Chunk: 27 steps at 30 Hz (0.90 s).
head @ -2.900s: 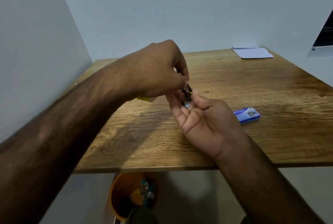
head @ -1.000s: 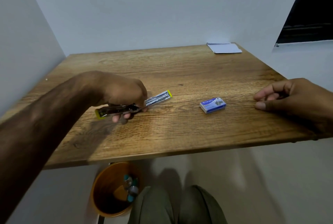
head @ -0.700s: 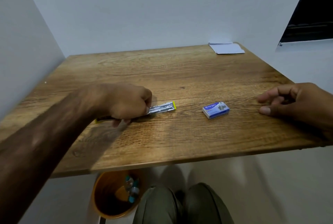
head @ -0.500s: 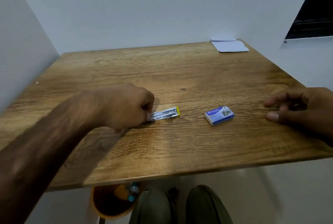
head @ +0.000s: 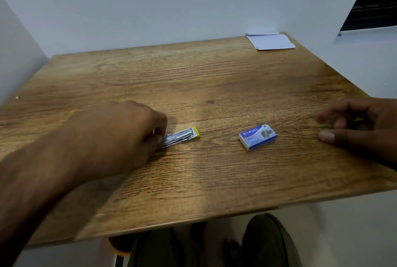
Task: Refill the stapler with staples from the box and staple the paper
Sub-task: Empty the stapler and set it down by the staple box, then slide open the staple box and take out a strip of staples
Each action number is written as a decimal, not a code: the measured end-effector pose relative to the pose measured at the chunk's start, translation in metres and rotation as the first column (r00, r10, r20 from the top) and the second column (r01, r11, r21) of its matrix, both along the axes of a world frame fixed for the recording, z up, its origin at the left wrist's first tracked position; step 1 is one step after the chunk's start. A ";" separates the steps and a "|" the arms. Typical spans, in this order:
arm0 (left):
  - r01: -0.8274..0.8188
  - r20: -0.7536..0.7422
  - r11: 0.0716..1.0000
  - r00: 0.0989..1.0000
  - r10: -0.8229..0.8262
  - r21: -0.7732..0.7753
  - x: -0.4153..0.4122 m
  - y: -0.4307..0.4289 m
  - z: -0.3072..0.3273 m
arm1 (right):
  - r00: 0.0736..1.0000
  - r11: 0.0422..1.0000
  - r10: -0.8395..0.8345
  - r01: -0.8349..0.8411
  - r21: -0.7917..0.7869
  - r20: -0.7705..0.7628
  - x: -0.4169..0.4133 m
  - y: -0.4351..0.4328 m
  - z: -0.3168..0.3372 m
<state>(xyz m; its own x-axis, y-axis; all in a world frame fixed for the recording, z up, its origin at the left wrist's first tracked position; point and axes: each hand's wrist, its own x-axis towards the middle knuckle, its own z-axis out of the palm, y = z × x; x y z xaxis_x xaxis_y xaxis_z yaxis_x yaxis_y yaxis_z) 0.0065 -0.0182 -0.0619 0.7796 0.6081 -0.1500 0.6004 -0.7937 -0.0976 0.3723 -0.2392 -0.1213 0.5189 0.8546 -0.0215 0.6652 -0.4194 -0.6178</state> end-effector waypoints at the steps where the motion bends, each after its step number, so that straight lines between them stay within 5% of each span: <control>1: -0.013 -0.003 1.000 1.000 0.013 -0.016 -0.002 0.000 0.001 | 1.000 1.000 -0.008 0.008 0.007 -0.006 0.001 0.000 0.000; 8: 0.048 0.397 0.987 0.912 -0.106 0.153 -0.018 -0.011 0.014 | 0.996 0.994 -0.079 0.082 0.073 -0.037 0.011 -0.006 -0.009; 14: 0.003 0.670 1.000 0.742 -0.023 0.031 -0.015 -0.040 0.016 | 0.999 0.995 -0.014 0.009 0.103 0.047 0.006 -0.012 0.000; 19: 0.132 0.651 0.941 0.751 0.111 -0.312 0.028 -0.079 -0.020 | 0.985 0.982 0.150 -0.160 0.106 0.090 -0.071 0.030 0.032; 27: -0.058 0.520 0.966 0.834 0.185 -0.251 0.082 -0.066 -0.054 | 0.972 0.975 0.207 -0.215 0.060 0.115 -0.108 0.057 0.011</control>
<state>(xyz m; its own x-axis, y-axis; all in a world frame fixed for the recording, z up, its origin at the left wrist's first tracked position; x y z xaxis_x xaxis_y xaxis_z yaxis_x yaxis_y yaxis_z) 0.0887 -0.0840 -0.1157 0.6973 0.7048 0.1303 0.5999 -0.6734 0.4320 0.2644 -0.1826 -0.1101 0.3228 0.9423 0.0893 0.7977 -0.2200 -0.5615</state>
